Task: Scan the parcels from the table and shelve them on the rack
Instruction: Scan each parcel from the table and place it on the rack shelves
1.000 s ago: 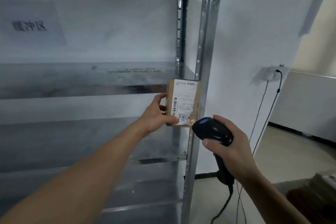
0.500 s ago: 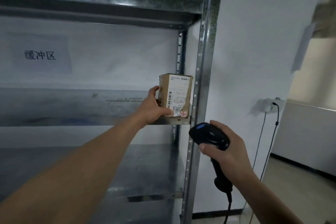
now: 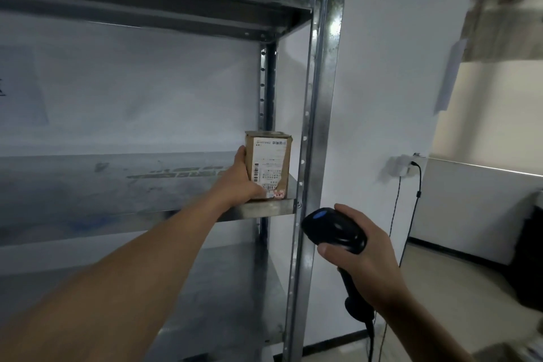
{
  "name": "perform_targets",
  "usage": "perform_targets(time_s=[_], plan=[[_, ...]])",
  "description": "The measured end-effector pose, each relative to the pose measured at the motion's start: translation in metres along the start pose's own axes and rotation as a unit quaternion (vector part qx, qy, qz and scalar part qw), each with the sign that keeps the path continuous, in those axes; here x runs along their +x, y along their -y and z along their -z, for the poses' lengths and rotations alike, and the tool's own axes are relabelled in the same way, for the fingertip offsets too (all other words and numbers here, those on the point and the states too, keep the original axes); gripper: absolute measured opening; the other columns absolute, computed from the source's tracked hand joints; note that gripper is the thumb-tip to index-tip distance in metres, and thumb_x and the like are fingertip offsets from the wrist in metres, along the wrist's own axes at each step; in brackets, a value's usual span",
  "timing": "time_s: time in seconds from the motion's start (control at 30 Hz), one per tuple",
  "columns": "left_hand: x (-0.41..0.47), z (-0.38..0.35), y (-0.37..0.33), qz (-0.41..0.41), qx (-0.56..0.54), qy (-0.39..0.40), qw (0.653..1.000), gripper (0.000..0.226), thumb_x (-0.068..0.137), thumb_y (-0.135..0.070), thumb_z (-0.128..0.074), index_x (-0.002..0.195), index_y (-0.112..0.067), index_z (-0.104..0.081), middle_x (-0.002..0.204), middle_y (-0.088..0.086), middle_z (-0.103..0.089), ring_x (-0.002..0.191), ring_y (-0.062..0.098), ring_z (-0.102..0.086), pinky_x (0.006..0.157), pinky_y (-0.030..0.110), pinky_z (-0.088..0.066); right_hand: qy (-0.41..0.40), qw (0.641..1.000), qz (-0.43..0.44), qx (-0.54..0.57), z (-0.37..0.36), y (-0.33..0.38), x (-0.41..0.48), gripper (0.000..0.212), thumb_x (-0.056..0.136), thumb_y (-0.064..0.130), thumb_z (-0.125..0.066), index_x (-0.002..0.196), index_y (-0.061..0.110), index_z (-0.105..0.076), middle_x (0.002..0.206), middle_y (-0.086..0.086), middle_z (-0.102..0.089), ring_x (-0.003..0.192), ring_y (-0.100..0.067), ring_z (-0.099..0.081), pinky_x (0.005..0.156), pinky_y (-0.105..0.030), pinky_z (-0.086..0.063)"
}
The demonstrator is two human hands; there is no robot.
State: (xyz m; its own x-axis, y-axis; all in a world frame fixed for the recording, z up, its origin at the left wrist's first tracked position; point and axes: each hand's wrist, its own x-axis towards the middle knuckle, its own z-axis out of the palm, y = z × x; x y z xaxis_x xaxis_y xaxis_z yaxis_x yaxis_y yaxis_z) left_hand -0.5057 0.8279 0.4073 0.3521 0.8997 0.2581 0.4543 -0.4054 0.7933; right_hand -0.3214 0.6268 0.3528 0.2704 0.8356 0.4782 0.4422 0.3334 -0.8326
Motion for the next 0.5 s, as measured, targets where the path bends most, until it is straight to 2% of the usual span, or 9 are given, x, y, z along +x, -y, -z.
perform_targets(time_s=[0.07,0.17,0.3,0.5], plan=[[0.007,-0.004,0.002,-0.019,0.012,-0.001,1.000,0.113,0.074,-0.005,-0.084,0.156,-0.026,-0.009,0.141,0.005,-0.056,0.127,0.026,-0.057,0.093,0.033,-0.050,-0.005,1.000,-0.003,-0.005,-0.004,-0.002,0.003,0.058,0.065,0.024,-0.086,0.109,0.047,-0.056,0.100,0.039,-0.066,0.097,0.013,-0.062,0.073,-0.001,-0.046],[0.014,-0.011,0.005,-0.037,0.029,-0.007,0.999,0.108,0.076,-0.010,-0.084,0.154,-0.028,-0.011,0.138,0.005,-0.059,0.123,0.025,-0.060,0.090,0.031,-0.049,-0.014,1.000,-0.008,-0.009,-0.010,-0.005,0.006,0.058,0.059,0.028,-0.080,0.109,0.047,-0.057,0.099,0.036,-0.067,0.094,0.012,-0.063,0.072,-0.003,-0.048],[0.018,-0.017,0.006,-0.050,0.042,-0.012,0.998,0.109,0.078,-0.013,-0.083,0.155,-0.027,-0.007,0.138,0.006,-0.061,0.121,0.025,-0.061,0.091,0.030,-0.048,-0.018,1.000,-0.005,-0.012,-0.016,-0.009,0.008,0.054,0.059,0.028,-0.077,0.106,0.045,-0.058,0.099,0.035,-0.068,0.096,0.010,-0.064,0.074,-0.005,-0.049],[0.015,-0.018,0.006,-0.071,0.070,-0.021,0.995,0.108,0.079,-0.020,-0.085,0.155,-0.023,-0.009,0.139,0.007,-0.060,0.121,0.025,-0.062,0.086,0.024,-0.044,-0.022,1.000,-0.007,-0.017,-0.024,-0.011,0.006,0.054,0.060,0.030,-0.078,0.108,0.044,-0.059,0.101,0.032,-0.069,0.097,0.005,-0.065,0.074,-0.010,-0.052]])
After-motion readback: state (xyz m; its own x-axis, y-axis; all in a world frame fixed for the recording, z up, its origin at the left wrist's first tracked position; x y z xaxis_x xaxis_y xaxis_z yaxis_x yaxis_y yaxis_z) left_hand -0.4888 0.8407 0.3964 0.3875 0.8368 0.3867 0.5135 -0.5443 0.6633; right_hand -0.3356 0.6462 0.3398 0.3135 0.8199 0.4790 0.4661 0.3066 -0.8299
